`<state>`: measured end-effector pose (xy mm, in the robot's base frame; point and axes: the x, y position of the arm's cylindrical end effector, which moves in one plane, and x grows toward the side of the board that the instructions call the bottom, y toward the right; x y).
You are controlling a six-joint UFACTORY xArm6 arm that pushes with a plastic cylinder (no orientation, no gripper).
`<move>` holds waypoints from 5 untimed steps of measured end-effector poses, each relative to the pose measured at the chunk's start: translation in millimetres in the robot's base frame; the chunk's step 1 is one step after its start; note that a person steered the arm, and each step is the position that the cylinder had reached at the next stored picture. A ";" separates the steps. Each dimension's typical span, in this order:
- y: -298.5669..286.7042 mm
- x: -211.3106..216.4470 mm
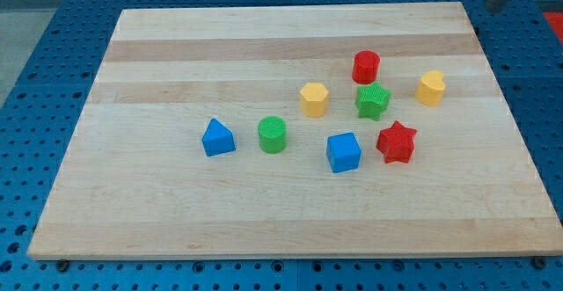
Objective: Push the red star to the blue cube
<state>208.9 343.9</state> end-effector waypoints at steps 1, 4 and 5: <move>0.0 0.0; -29.4 127.7; -65.1 178.5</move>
<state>387.5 278.8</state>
